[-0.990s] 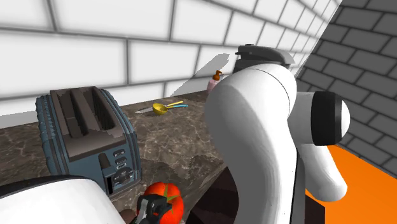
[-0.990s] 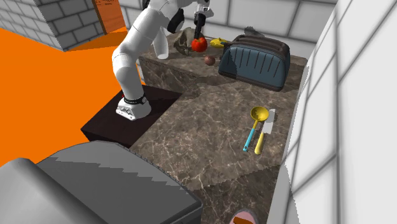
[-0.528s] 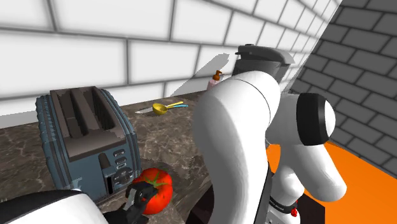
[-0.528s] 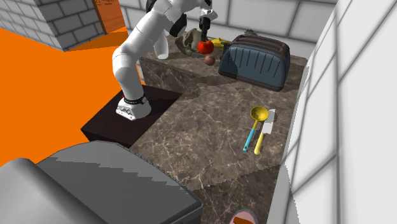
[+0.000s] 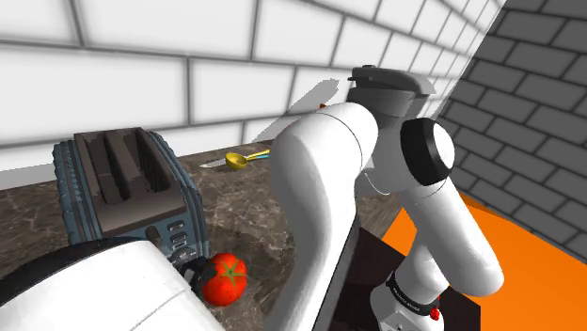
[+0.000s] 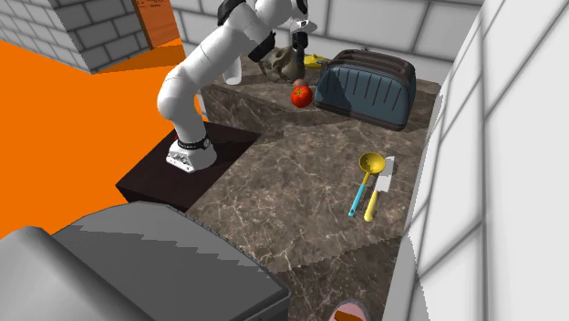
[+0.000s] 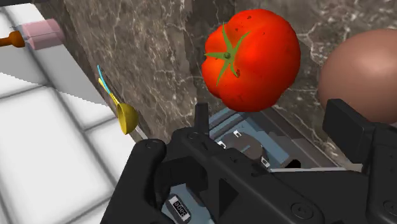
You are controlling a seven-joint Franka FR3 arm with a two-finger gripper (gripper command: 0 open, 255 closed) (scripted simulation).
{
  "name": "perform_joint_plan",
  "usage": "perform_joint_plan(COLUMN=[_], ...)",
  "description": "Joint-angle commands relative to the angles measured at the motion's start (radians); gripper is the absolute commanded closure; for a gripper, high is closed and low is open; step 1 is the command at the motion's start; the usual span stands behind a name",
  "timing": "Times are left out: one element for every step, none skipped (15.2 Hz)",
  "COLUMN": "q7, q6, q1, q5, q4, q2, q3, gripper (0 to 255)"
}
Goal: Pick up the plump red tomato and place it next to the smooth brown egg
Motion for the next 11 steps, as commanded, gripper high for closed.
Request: perform_joint_plan(q7=[0.103,0.144,0.181,0.202,0.207,0.211,0.214,0.217,0.220,0.223,0.226], q6=[0.144,0.229,0.316,0.370,0.377,0.385,0.394,0.403,0.412,0.421,0.430], q1=[-0.214,-0.335,-0.455,-0.530,-0.539,-0.547,-0.556,-0.564,-0.571,-0.579,-0.586], q5=[0.122,0.171,0.211,0.229,0.222,0.217,0.213,0.209,0.204,0.200,0.195], q4=[-0.148,-0.232,-0.317,-0.371,-0.385,-0.399,-0.413,-0.426,-0.440,-0.453,-0.466], q2=[-0.027,-0.033,-0.030,-0.020,-0.014,-0.010,-0.006,-0.003,0.000,0.003,0.007], q3=[0.108,0.166,0.224,0.261,0.263,0.263,0.262,0.261,0.259,0.258,0.256], gripper=[0,0,0,0,0,0,0,0,0,0,0])
